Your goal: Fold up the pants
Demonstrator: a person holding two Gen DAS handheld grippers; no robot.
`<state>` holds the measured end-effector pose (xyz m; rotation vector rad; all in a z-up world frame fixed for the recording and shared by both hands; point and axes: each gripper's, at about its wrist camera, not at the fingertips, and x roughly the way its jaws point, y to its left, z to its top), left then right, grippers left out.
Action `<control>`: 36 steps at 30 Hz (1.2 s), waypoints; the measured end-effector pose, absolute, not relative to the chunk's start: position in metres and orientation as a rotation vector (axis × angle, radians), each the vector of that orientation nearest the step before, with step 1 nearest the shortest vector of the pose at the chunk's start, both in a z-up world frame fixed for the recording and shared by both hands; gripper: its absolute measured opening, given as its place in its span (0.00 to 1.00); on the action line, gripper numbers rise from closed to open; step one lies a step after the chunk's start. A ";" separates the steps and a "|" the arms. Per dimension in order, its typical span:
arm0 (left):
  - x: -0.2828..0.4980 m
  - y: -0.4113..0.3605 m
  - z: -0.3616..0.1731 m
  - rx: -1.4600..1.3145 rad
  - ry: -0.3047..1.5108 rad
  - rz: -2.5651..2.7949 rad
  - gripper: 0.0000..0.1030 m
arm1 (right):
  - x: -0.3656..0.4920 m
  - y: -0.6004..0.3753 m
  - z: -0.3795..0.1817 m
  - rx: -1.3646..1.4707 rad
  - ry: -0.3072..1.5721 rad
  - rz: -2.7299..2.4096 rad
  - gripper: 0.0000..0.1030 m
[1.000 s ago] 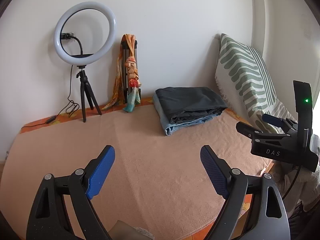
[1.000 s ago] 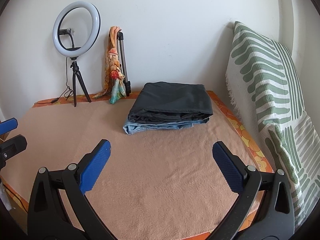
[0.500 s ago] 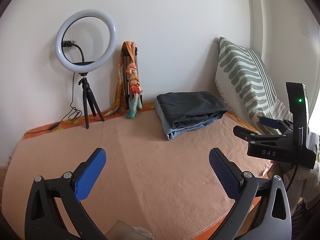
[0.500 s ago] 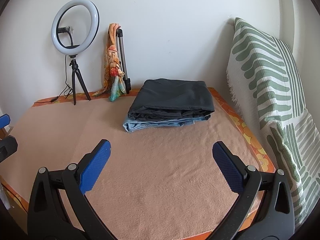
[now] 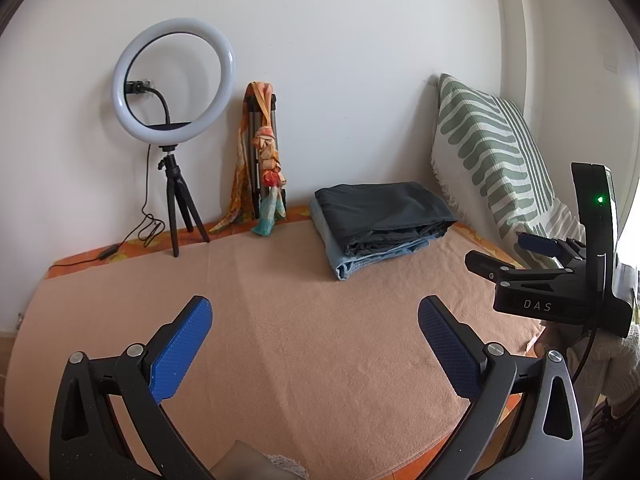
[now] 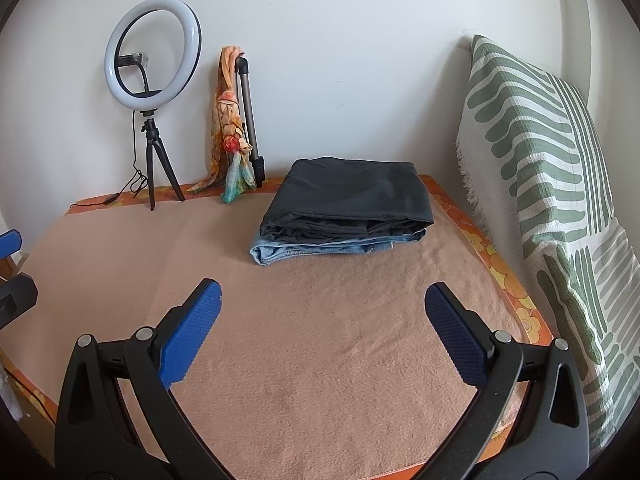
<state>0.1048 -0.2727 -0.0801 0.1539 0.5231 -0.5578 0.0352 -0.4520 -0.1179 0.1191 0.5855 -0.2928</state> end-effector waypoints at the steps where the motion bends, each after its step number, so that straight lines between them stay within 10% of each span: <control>1: 0.105 -0.273 -0.080 0.154 0.523 -0.558 1.00 | 0.035 -0.452 -0.118 0.120 0.586 -0.293 1.00; 36: 0.105 -0.271 -0.082 0.160 0.526 -0.565 1.00 | 0.039 -0.450 -0.120 0.125 0.592 -0.277 1.00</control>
